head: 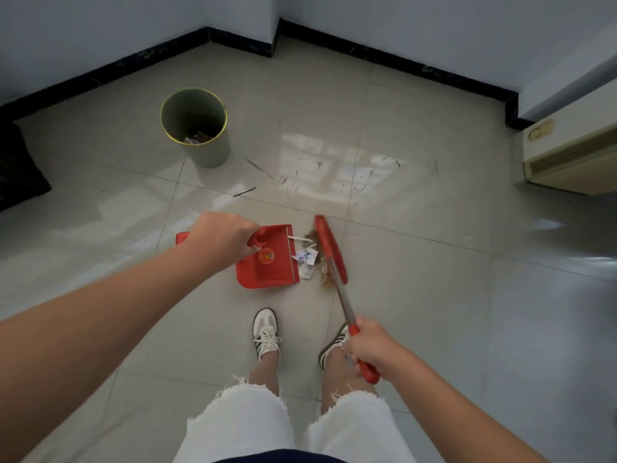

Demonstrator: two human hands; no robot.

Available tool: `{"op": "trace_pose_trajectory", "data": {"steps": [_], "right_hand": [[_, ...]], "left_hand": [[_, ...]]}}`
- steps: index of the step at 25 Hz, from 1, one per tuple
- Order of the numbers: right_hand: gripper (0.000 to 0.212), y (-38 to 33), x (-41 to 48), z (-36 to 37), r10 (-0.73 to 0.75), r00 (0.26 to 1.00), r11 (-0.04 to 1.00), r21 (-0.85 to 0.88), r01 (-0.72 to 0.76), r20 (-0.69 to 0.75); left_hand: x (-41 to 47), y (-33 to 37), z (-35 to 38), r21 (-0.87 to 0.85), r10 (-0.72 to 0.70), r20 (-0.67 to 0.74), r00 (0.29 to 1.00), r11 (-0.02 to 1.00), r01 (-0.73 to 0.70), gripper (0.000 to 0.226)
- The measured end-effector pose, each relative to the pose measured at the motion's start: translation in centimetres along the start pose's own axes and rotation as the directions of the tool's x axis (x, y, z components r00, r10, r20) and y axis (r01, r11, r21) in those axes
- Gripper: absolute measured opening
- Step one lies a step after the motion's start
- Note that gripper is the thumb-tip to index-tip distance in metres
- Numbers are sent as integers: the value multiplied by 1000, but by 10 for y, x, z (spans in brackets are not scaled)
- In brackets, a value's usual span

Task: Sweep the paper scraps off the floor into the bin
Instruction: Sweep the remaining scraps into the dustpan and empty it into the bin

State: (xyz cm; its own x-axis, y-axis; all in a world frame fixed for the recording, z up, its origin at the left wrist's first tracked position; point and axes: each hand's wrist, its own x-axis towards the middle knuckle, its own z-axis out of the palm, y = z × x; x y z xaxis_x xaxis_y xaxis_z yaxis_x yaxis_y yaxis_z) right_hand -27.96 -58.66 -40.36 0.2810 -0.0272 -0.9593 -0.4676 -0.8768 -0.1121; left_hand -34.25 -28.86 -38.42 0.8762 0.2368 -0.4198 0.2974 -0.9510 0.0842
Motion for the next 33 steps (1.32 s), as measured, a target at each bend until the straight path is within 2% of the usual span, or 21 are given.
{"op": "trace_pose_trajectory", "data": {"steps": [3,6,11,14,17,20,24,26,29,31,33], "right_hand": [[44,-24,-27,36,12,994,1000,16,-14,110],[51,-39,-54,42,-7,980,998,58,-4,200],[69,-36,-97,-18,-81,988,993,99,68,130],[73,-29,-117,-48,-139,988,990,18,138,63],[70,-42,-110,-71,-220,974,971,-110,213,-56],[64,-73,-75,-89,-255,954,957,-183,226,-156],[37,-128,10,-116,-231,938,955,-247,167,-257],[24,-147,49,-124,-155,952,968,-234,93,-264],[9,-150,80,-110,-108,968,965,-260,47,-225],[19,-137,80,-75,-100,980,964,-262,52,-172],[17,-115,64,-30,-114,990,953,-290,84,-87]], "left_hand": [[-15,-18,13,-22,-6,-29,1000,1000,5,24],[-20,-30,19,-12,-16,-38,999,1000,15,26],[-28,-53,23,-89,-54,-68,996,995,48,27],[-46,-70,24,-230,-186,-155,970,962,148,28],[-51,-79,16,-321,-302,-197,933,919,230,30],[-40,-85,6,-317,-303,-208,930,920,229,32],[-19,-103,-4,-224,-257,-229,939,953,206,33],[-8,-114,-11,-166,-219,-179,959,968,190,33],[1,-126,-15,-173,-213,-130,968,967,190,32],[2,-124,-9,-162,-216,-141,966,968,193,34],[0,-117,0,-175,-202,-143,969,969,176,32]]}}
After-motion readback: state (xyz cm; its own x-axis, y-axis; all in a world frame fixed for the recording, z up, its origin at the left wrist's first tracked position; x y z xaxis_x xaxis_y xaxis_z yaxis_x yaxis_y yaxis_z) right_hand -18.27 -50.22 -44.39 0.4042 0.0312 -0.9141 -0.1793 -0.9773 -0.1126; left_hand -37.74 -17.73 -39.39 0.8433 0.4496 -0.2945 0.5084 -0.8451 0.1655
